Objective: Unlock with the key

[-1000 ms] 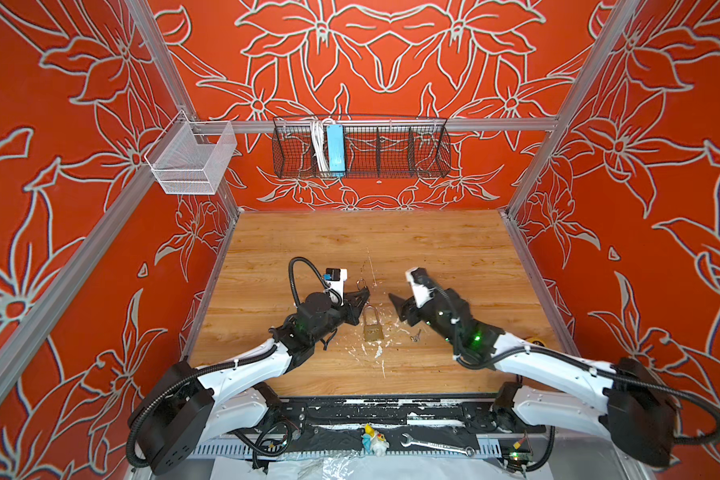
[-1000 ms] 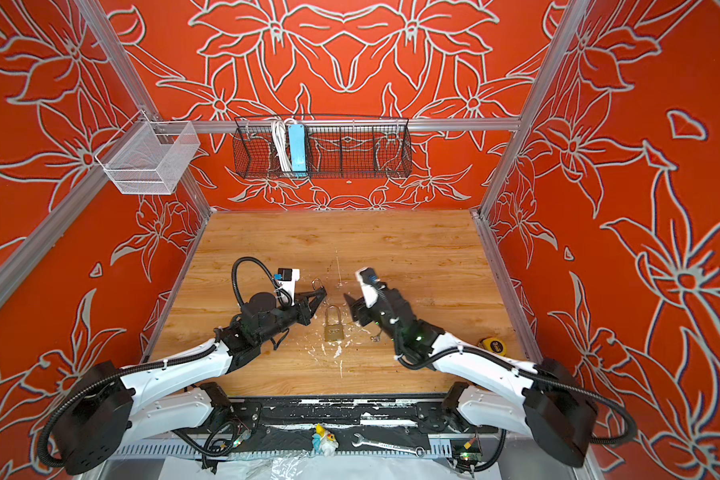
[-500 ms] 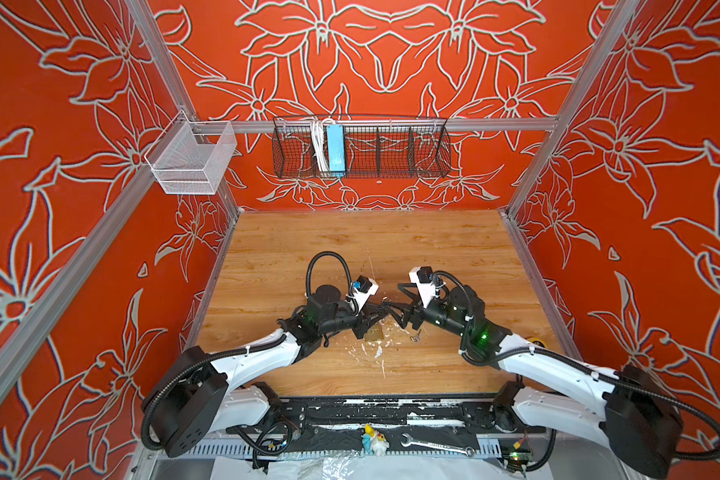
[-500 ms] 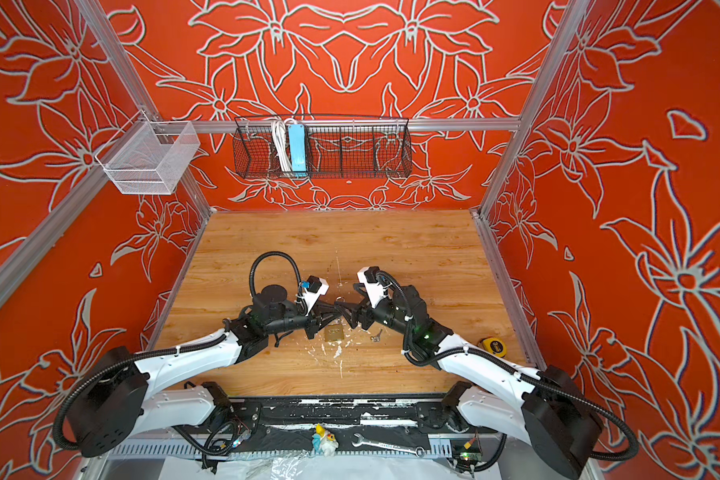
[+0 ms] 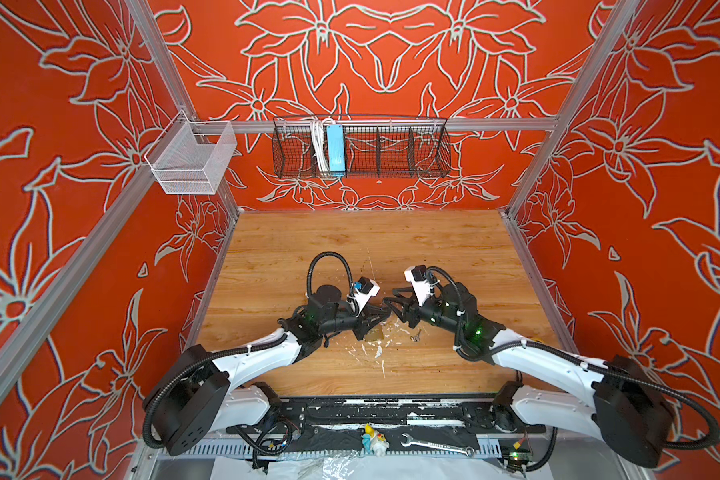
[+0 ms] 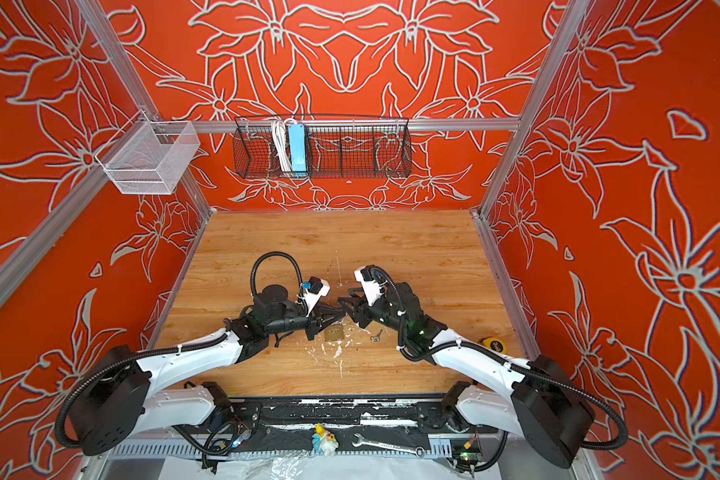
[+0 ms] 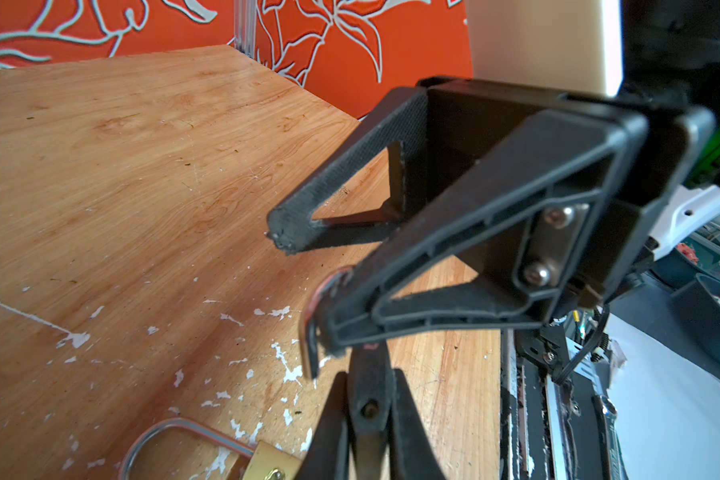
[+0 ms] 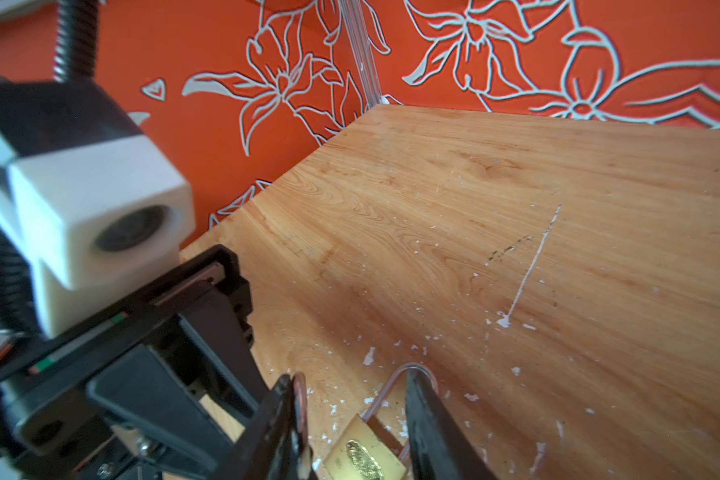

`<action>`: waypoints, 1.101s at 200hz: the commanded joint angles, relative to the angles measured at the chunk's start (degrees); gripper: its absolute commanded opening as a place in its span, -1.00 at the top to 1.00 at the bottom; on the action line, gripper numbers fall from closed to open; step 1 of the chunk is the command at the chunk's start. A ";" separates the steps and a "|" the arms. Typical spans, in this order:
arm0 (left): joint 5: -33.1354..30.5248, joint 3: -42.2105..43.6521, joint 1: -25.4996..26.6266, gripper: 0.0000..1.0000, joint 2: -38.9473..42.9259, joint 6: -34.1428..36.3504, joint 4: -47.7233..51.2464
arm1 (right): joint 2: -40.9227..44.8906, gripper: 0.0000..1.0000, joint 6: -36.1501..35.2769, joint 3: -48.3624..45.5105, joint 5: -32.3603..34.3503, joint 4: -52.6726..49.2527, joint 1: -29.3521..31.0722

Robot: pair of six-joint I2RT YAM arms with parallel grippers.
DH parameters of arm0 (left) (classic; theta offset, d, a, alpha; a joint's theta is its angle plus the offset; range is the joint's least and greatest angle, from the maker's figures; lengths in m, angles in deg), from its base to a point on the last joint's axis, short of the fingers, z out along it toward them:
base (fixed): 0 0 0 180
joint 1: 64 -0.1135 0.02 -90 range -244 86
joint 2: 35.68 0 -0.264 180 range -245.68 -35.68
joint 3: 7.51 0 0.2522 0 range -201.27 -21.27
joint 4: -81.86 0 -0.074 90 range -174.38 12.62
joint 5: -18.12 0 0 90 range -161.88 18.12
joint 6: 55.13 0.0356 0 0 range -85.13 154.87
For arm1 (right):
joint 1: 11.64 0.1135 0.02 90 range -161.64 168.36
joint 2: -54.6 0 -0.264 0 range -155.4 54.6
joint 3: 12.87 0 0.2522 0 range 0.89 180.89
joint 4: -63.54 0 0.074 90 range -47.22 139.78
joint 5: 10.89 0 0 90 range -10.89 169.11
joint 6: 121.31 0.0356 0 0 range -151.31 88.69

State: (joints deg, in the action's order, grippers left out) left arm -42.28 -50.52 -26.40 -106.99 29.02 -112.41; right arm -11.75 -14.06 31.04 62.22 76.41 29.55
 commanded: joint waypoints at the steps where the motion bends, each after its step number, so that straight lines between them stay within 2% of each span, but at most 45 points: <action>1: -2.52 -1.19 0.17 1.00 0.18 -0.55 -2.50 | -0.45 0.18 1.49 1.80 2.75 -0.80 -0.10; 39: -11.19 -1.55 2.29 1.00 0.99 -0.06 -0.52 | -0.66 0.28 2.01 3.43 8.97 -6.14 0.18; 59: -20.27 -2.26 5.97 1.00 1.34 3.67 2.06 | -0.38 0.28 1.12 4.32 12.12 -8.74 0.72; 72: -26.31 -2.94 7.60 1.00 0.97 5.22 3.51 | 0.47 0.23 0.77 3.28 11.06 -6.96 0.73; 85: -29.14 -2.67 7.66 1.00 0.79 5.03 3.60 | 1.96 0.11 1.31 1.05 9.39 -2.86 0.69; 98: -27.85 -1.77 7.66 1.00 0.90 5.64 2.08 | 3.26 -0.10 2.28 -0.99 9.01 0.33 0.73; 114: -24.71 -1.33 7.67 1.00 1.26 5.39 0.61 | 3.84 -0.21 1.87 -0.61 8.68 -0.73 0.73; 164: -18.73 -0.57 7.66 1.00 1.95 5.28 -1.24 | 1.86 -0.22 2.35 0.58 7.51 -1.32 0.69; 220: -17.64 -1.15 8.93 1.00 -0.27 4.92 -2.81 | -1.04 -0.18 3.43 1.87 9.30 -2.84 0.70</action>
State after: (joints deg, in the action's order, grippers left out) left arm -61.44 -51.20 -18.51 -106.36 33.42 -111.75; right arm -11.62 -12.00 31.00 70.07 74.05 30.34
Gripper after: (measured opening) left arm 0.134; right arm 0.595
